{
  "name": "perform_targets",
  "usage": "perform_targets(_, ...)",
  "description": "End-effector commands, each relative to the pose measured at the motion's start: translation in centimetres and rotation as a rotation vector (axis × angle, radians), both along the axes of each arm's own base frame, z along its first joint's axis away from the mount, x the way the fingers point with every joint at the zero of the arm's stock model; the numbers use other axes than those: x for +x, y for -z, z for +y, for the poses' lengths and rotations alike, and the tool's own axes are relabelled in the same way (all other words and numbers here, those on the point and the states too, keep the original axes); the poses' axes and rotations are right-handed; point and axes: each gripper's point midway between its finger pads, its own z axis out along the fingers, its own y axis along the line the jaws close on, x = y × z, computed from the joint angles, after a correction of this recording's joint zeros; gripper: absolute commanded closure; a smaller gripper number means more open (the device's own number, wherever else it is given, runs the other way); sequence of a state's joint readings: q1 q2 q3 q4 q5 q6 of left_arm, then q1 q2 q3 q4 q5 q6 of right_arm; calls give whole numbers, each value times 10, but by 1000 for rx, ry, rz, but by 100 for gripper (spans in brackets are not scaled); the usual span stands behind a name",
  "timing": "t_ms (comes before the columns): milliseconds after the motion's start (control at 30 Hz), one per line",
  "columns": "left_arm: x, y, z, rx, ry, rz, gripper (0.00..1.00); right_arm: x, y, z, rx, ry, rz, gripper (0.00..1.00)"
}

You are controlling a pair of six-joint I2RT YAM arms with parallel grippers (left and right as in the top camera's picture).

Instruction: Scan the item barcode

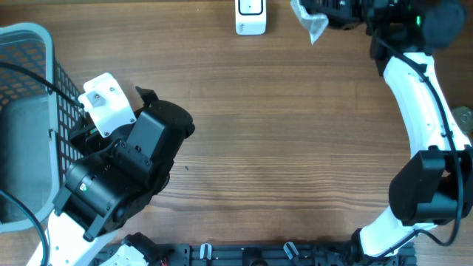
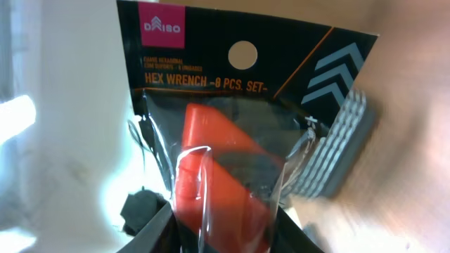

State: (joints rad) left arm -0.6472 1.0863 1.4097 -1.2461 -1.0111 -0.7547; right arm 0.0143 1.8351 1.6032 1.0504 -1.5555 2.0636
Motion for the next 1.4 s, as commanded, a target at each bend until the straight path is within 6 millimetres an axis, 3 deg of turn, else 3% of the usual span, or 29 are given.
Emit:
perform_targets(0, 0, 0, -1, -21, -7, -13, 0, -6, 8, 0, -42, -43, 107, 84)
perform_targets(133, 0, 1, -2, -42, -12, -19, 0, 3, 17, -3, -40, -38, 280, 82)
perform_targets(233, 0, 1, -2, -42, -12, -19, 0, 6, 20, -6, -38, -30, 317, 71)
perform_targets(267, 0, 1, -2, -42, -12, -19, 0, 7, 20, -8, -37, -25, 313, 72)
perform_targets(333, 0, 1, -2, -42, -12, -19, 0, 6, 21, -10, -37, -21, 276, 95)
perform_targets(367, 0, 1, -2, -41, -12, -18, 0, 6, 23, -10, -38, -21, 269, 96)
perform_targets(533, 1, 1, -2, -42, -12, -18, 0, 4, 31, 1, -40, -50, 399, 95)
perform_targets(833, 1, 2, -3, -81, -27, -36, 0, 12, 46, 0, -38, -52, 586, 96)
perform_targets(1033, 1, 3, -5, -137, -47, -58, 0, 16, 70, -1, -33, -54, 911, 95)
perform_targets(1367, 1, 8, -10, -245, -72, -85, 0, 28, 85, -2, -25, -33, 965, 95)
